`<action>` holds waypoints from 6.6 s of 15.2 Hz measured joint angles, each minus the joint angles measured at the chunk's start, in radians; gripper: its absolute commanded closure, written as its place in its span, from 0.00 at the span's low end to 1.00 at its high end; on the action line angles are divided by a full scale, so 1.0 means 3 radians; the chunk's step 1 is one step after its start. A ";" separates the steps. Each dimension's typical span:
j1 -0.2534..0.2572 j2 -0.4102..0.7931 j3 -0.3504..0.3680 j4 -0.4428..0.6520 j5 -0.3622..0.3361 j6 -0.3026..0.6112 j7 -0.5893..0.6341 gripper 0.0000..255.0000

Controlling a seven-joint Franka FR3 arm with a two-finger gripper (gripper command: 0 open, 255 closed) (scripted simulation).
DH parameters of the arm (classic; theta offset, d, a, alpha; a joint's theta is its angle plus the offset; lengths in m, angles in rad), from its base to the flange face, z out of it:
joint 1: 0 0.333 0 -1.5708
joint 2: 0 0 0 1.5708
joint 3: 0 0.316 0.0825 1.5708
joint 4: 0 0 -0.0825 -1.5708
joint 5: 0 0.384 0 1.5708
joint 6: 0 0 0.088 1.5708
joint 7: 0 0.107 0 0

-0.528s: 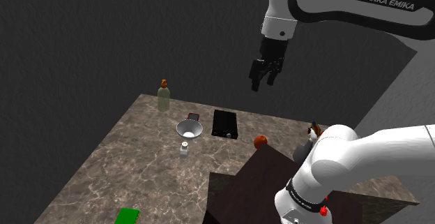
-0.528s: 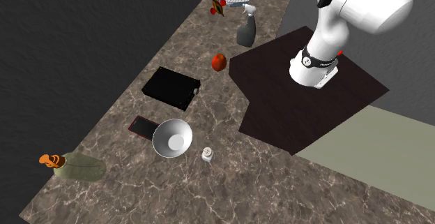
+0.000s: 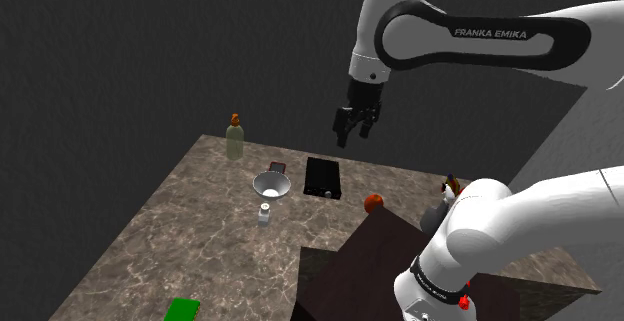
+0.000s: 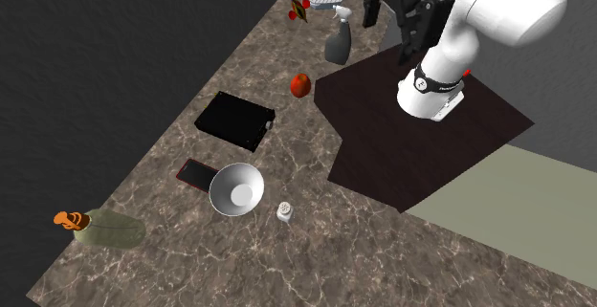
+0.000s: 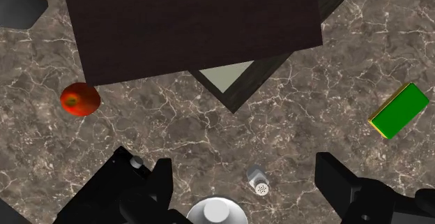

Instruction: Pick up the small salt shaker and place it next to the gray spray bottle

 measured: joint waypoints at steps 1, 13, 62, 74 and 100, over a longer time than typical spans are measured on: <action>0.0001 0.0060 0.0010 -0.0072 0.0005 0.0137 0.0003 0.00; 0.0006 0.1261 0.0180 -0.0262 0.0026 0.1615 0.0125 0.00; 0.0148 0.4035 0.0113 0.0962 -0.0466 0.3288 0.0542 1.00; 0.0089 0.3560 0.0184 0.0883 -0.0378 0.2894 0.0480 1.00; 0.0036 0.2736 0.0255 0.1090 -0.0204 0.1871 0.0374 1.00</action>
